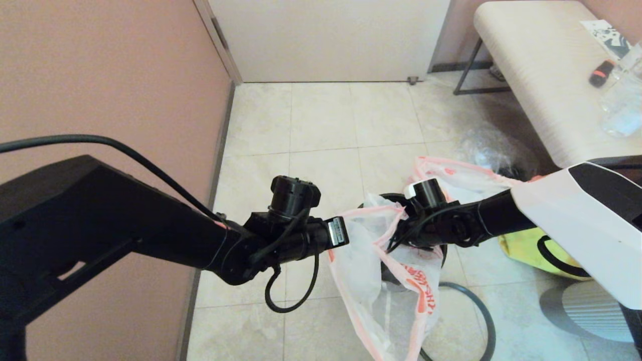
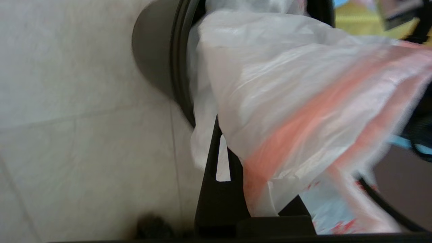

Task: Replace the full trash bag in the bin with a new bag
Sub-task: Put the new garbage bag on the trash can

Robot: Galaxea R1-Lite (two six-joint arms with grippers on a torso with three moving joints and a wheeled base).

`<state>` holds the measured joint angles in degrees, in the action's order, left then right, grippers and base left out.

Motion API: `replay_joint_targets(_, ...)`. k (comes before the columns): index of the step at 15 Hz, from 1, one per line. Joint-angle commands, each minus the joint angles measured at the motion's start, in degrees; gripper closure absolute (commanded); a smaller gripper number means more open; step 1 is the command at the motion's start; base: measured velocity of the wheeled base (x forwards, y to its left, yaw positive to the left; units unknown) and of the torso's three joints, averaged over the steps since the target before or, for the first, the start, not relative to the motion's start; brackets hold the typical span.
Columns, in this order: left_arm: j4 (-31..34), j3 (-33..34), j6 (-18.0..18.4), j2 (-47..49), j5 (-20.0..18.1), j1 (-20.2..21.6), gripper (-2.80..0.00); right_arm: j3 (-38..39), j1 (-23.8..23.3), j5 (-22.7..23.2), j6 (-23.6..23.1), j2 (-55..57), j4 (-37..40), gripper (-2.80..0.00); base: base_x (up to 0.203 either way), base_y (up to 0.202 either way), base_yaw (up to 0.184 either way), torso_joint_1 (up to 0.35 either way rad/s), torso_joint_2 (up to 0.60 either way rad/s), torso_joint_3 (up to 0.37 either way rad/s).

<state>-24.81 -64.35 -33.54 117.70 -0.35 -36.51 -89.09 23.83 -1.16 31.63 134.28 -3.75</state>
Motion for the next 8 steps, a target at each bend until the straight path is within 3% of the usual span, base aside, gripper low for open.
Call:
replay_joint_targets(1, 0.01, -3.51, -0.23, 4.09, 0.09, 0.03, 0.00, -5.36, -0.62, 0.03, 0.27, 2.26, 4.95, 0.00, 0.000, 0.000, 0.000, 0.000, 0.00, 0.000)
replay_joint_targets(8, 0.12, -9.22, -0.77, 9.17, 0.09, -0.20, 0.00, -1.80, -1.43, 0.13, 5.42, -26.25, 32.33, 0.00, 0.000, 0.000, 0.000, 0.000, 0.00, 0.000)
